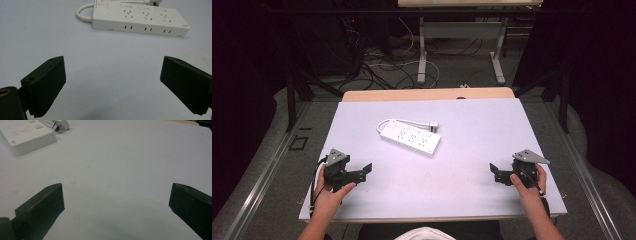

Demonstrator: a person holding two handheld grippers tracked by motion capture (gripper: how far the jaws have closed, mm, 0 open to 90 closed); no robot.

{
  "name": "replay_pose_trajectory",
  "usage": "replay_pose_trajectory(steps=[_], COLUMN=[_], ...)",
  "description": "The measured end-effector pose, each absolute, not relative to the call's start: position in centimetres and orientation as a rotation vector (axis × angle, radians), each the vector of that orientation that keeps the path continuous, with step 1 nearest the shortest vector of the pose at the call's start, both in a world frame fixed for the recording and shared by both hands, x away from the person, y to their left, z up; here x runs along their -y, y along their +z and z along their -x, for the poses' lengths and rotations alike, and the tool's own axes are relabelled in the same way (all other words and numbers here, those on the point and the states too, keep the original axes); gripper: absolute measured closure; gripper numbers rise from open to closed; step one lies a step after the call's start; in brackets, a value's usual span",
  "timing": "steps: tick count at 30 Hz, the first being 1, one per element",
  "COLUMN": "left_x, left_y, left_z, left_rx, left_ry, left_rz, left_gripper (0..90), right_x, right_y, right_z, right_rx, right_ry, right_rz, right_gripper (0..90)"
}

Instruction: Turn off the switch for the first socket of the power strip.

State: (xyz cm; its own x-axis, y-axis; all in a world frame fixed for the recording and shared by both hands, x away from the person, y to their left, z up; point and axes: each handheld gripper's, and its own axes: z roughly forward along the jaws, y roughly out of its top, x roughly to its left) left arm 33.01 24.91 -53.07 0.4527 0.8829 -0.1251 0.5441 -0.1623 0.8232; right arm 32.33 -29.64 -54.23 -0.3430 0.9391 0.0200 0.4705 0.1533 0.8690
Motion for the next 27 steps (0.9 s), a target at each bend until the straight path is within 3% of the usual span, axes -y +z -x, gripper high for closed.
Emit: replay_pose_trajectory(steps=[27], left_x=[-25.1], left_y=[-50.9], left_z=[-35.6], left_rx=[-1.251], left_ry=[0.46], left_rz=[-1.781], left_gripper=[15.7], right_x=[29.5], right_y=[-54.7], right_z=[-32.6], right_rx=[-1.939], right_ry=[1.096], right_rz=[-1.345], right_gripper=[0.0])
